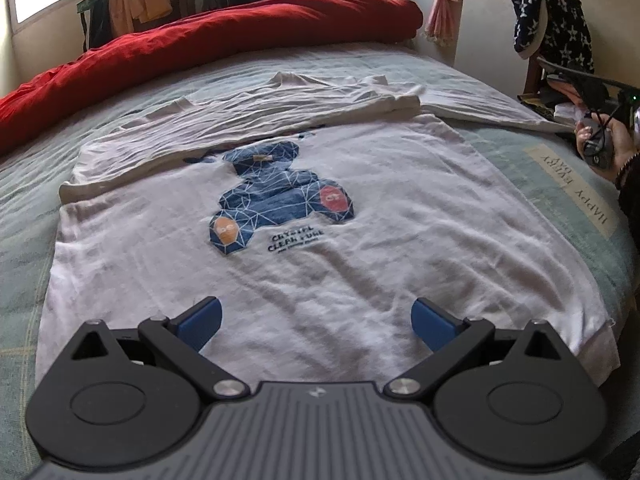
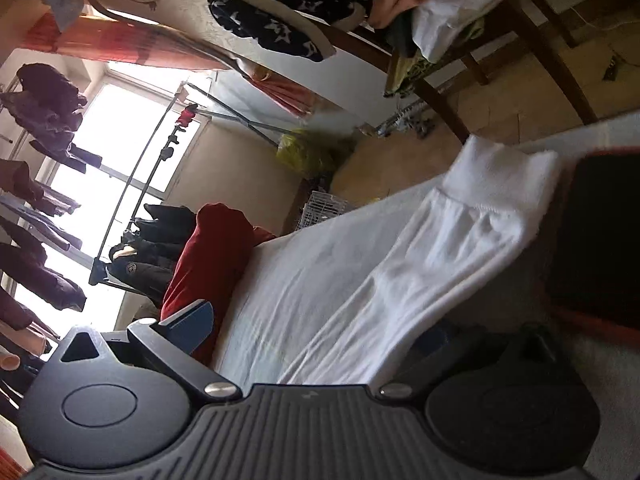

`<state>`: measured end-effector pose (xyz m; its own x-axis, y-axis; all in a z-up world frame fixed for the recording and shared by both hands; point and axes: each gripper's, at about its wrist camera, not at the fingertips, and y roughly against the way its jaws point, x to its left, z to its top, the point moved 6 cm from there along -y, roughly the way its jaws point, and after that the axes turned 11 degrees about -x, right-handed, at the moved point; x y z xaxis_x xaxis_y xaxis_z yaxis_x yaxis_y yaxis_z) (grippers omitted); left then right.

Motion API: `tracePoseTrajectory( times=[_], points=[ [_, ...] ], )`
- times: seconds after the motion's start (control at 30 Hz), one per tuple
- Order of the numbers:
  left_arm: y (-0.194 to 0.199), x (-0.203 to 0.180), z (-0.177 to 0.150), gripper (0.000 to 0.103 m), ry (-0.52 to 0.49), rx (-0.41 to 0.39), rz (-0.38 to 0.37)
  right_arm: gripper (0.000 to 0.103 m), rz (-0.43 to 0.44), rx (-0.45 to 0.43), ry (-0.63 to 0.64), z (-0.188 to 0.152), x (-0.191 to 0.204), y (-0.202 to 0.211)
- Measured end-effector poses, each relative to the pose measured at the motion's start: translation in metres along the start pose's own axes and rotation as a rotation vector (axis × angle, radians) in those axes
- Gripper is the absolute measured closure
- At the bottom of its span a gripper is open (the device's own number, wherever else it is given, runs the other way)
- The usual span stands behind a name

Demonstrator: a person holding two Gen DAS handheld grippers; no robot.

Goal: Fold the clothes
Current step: 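Position the open right gripper at the white sleeve cuff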

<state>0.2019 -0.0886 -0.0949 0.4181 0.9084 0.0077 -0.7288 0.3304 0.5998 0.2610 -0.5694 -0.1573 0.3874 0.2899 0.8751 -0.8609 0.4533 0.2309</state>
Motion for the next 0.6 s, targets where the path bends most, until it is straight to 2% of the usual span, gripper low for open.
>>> tracePoseTrajectory(
  times=[0.1, 0.2, 0.27, 0.4, 0.5, 0.6],
  points=[
    [-0.001, -0.001, 0.0, 0.002, 0.006, -0.002, -0.013, 0.0, 0.022, 0.046, 0.003, -0.006, 0.006, 0.005],
    [-0.005, -0.003, 0.0, 0.002, -0.005, 0.009, -0.003, 0.0, 0.045, 0.101, 0.091, -0.016, 0.013, 0.001],
    [-0.004, -0.006, 0.002, 0.002, -0.015, 0.001, -0.007, 0.0, 0.06, 0.098, 0.106, -0.014, 0.013, -0.006],
    [0.0, -0.006, 0.003, 0.002, -0.015, -0.009, -0.017, 0.0, 0.095, 0.086, 0.069, -0.007, 0.013, -0.017],
    [-0.002, -0.002, 0.004, 0.002, -0.015, -0.005, -0.002, 0.0, 0.181, 0.114, 0.02, -0.005, 0.02, -0.012],
    [-0.002, 0.002, 0.005, 0.002, -0.018, -0.009, 0.004, 0.0, 0.219, 0.133, -0.003, -0.005, 0.028, -0.009]
  ],
)
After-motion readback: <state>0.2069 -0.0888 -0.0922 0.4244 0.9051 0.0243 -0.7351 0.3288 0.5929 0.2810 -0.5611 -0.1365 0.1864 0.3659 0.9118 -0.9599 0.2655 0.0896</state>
